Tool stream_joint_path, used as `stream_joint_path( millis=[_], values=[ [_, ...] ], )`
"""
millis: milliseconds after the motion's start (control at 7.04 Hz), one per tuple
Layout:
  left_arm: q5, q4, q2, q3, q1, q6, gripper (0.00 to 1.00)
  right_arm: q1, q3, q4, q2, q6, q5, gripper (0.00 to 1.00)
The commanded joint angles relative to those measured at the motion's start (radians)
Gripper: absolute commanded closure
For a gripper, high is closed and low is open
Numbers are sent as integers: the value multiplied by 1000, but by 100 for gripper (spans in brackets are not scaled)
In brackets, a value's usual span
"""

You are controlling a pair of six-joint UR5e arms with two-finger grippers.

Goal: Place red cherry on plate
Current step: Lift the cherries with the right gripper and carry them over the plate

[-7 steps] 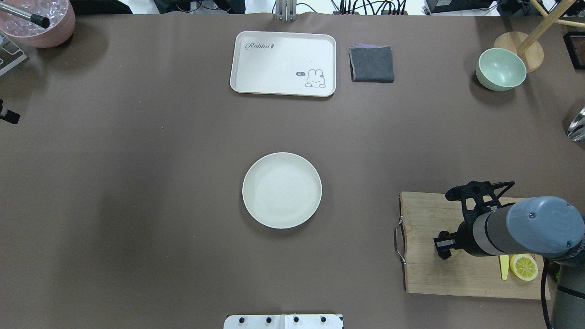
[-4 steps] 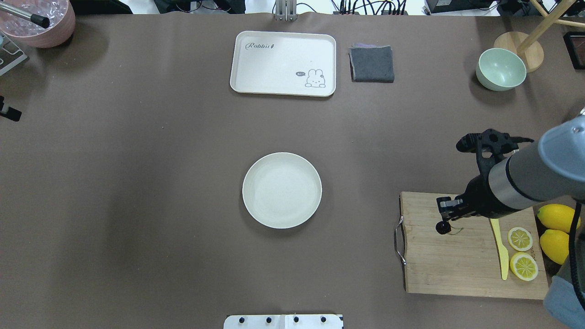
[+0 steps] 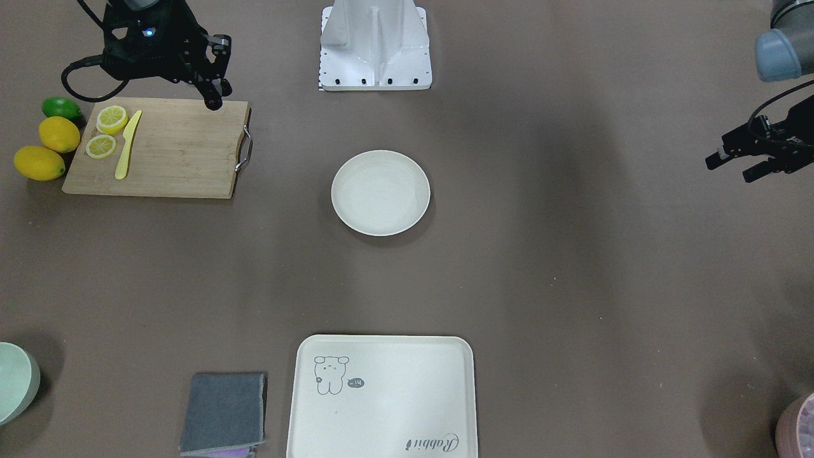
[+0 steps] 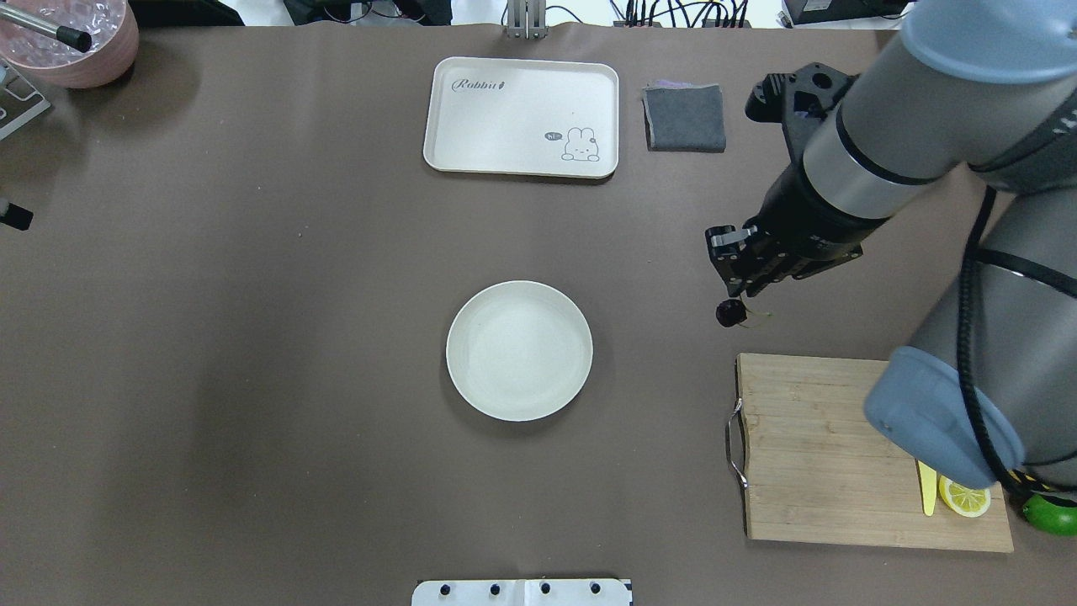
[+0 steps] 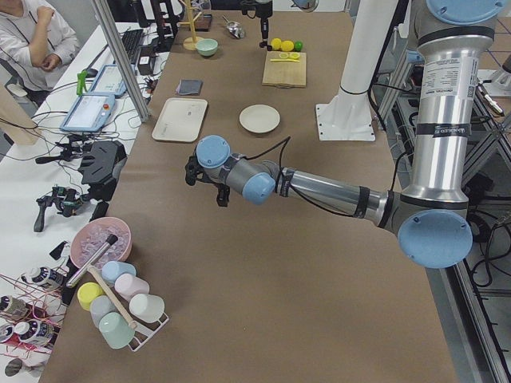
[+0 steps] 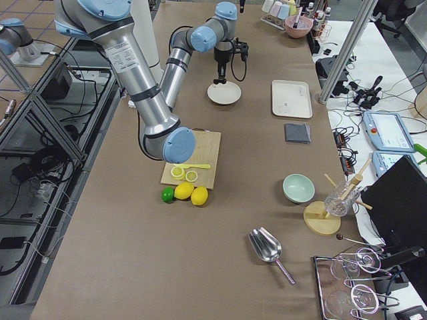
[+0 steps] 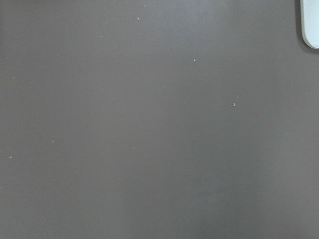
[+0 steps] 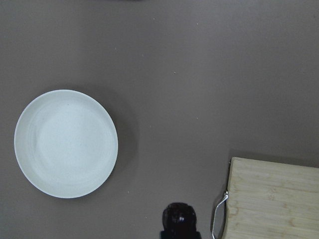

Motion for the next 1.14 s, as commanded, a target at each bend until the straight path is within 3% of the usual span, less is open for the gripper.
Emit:
stream_joint_path(
  millis=[0,568,710,852,994],
  values=[
    [-10,0,-17,-9,1,3,3,-20,-111,-52,128,-15,-38,100],
    [-4,-5,-19,-13,1,23,3,-131,-234,-52,219,-21,-98,100],
    [2,0,-31,9,4,23,3,-223,-272,6,214,5,-178,100],
    [2,0,-51,20,1,23,3,-248,-346,122,216,75,-215,100],
    [1,-2,-48,6,-5,23,3,-250,-399,161,226,79,-214,100]
  ],
)
